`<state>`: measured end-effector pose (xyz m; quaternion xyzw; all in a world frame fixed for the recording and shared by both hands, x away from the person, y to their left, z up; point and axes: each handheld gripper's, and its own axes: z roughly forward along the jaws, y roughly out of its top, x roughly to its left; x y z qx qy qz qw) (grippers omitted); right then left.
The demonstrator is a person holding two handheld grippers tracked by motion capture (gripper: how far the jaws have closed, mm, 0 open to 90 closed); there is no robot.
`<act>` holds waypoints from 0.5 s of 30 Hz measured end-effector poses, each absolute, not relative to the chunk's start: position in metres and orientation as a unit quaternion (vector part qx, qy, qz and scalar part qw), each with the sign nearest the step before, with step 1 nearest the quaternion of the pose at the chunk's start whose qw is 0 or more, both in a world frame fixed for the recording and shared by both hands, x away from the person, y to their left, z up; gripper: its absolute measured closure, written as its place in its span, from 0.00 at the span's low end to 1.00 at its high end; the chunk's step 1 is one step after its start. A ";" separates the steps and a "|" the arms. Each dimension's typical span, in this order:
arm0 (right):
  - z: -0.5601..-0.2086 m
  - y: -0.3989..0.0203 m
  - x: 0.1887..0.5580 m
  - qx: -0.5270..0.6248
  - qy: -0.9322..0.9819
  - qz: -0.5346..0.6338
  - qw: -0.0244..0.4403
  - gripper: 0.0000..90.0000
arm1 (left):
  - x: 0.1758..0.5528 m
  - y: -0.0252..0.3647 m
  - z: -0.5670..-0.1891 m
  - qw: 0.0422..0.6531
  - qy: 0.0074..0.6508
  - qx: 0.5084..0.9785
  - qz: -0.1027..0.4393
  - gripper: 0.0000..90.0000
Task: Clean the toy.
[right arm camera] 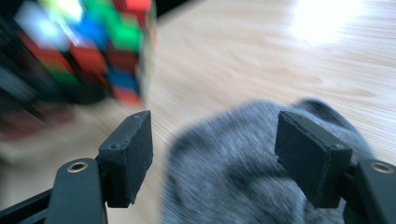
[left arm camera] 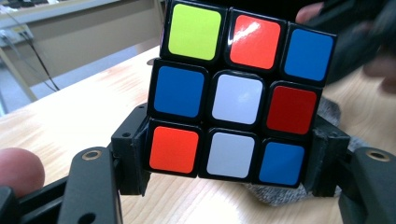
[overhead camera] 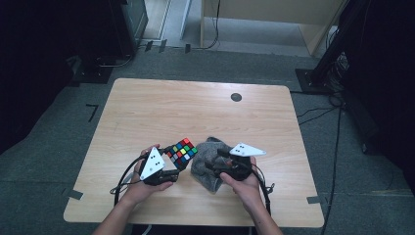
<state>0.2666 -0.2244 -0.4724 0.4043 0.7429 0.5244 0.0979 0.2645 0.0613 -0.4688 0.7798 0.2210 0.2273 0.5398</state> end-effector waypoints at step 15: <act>-0.519 -0.203 0.276 0.420 0.811 0.368 0.175 0.29 | 0.270 0.070 -0.464 0.566 0.255 0.760 0.190 0.36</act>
